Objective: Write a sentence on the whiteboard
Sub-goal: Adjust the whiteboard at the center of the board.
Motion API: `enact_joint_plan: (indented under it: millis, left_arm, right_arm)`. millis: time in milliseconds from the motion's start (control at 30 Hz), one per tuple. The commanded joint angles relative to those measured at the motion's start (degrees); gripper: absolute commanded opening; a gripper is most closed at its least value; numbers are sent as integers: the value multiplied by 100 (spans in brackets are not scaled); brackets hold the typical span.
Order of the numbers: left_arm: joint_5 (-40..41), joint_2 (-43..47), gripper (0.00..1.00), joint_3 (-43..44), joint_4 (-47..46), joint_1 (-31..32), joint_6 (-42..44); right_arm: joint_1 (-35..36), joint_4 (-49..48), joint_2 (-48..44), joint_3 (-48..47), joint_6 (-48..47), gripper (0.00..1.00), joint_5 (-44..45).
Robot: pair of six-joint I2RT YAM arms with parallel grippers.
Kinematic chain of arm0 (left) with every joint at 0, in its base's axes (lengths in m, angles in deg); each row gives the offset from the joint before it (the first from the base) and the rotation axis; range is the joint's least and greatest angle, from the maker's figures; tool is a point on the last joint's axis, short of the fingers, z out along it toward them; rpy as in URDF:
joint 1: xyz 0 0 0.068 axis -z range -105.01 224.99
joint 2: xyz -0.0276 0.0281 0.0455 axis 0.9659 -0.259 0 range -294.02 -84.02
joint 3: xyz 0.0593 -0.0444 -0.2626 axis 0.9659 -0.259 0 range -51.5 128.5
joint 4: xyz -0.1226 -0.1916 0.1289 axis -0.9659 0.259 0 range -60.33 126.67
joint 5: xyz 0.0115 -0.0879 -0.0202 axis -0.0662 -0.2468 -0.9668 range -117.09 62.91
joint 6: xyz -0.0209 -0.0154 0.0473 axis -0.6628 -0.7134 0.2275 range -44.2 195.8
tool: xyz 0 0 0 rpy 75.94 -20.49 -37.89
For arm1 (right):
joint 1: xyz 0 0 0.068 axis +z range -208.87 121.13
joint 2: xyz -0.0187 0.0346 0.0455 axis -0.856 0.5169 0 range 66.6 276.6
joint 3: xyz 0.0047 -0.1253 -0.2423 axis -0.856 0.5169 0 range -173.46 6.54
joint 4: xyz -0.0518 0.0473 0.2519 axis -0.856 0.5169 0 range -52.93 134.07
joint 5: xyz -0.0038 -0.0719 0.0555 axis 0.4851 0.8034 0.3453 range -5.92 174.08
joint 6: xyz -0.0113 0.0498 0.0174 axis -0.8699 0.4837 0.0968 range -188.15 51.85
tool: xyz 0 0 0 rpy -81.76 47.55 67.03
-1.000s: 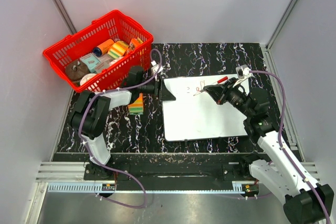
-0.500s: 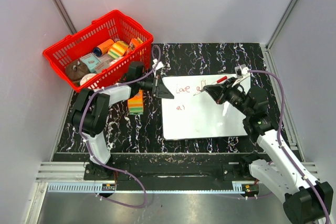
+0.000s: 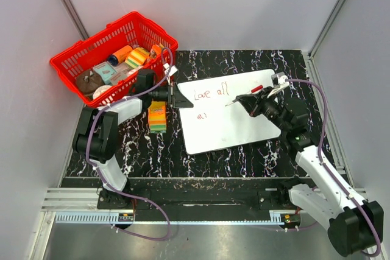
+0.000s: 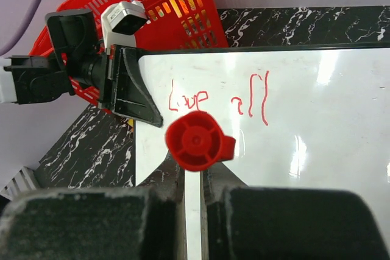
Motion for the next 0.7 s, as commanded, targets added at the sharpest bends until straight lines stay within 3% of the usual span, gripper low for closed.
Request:
enact_joint_plan:
  millis: [0,167,433,667]
  left_arm:
    - [2145,49,0,164,-643,-364,1655]
    - [2108,48,0,323,-46,-435,2190]
    - [2354,119,0,375,420,-488,2471]
    - [2355,84,0,410,430,-752,2472]
  right_arm:
    - [215,-431,144,-75,-366,0,360]
    - [1288,-431,364,-260,-1279,0,1684]
    - [2720,-1985,979,56,-2378,0,3714]
    - [3442,-3252,1962,162,-3188,0,4325]
